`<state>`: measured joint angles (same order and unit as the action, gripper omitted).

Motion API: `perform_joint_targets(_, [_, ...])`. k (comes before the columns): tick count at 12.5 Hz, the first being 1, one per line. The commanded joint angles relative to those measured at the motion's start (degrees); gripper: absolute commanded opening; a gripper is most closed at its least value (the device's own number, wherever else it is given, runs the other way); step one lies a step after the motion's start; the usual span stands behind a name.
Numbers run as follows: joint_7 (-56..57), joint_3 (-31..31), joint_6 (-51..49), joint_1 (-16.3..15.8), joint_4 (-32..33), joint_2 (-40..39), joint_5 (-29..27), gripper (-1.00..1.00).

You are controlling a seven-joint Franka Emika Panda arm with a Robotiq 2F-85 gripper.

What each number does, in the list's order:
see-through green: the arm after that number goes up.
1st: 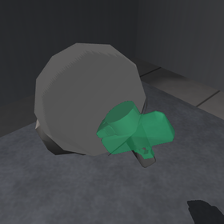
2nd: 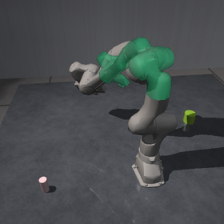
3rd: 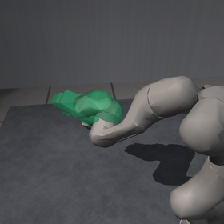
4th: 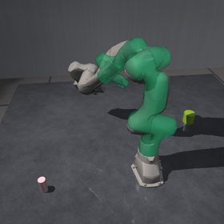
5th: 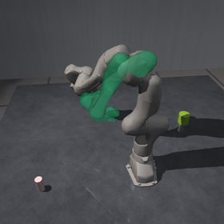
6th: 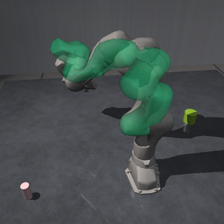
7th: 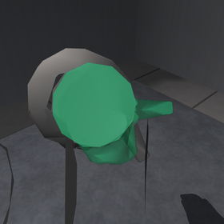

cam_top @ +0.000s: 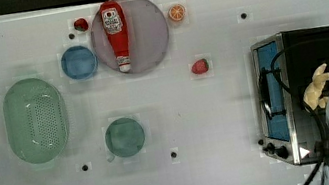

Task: Pick banana from table and place on oven.

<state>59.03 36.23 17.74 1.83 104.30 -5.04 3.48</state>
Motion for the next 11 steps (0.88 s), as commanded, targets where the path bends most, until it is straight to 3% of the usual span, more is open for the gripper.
perform_joint_targets(1, [-15.29, -5.96, -10.00, -2.93, -5.19, 7.23, -1.16, 1.00])
perform_joint_targets(7, [-49.21, -23.89, -15.42, -3.65, -3.81, 15.50, -0.53, 1.00])
perform_joint_targets(11, [-66.54, -28.65, -18.75, -3.66, -0.12, 19.42, -0.61, 1.00])
